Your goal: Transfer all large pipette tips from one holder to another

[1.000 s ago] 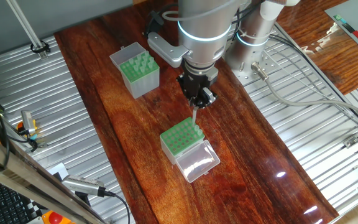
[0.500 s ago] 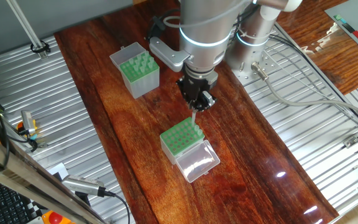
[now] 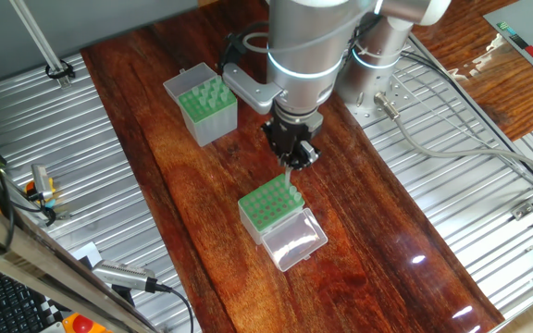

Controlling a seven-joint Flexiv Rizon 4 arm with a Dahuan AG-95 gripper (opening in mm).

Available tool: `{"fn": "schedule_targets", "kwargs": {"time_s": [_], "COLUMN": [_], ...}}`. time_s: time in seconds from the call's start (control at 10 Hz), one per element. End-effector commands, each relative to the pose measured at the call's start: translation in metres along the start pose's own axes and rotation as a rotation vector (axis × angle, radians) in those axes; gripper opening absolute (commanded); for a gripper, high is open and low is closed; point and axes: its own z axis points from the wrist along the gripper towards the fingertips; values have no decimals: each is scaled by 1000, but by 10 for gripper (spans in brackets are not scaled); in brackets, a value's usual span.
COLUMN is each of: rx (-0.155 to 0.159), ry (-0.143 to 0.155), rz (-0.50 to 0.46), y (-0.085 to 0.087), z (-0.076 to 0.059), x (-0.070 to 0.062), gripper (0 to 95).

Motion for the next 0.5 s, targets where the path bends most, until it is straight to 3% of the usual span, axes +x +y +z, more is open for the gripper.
{"fn": "schedule_targets", "kwargs": {"time_s": [0.1, 0.5], "rx": [5, 6], "ry": [-3, -10], "rz": [-3, -1], "y": [-1, -1], "z": [6, 18], "x": [-1, -3], "gripper": [0, 0]}}
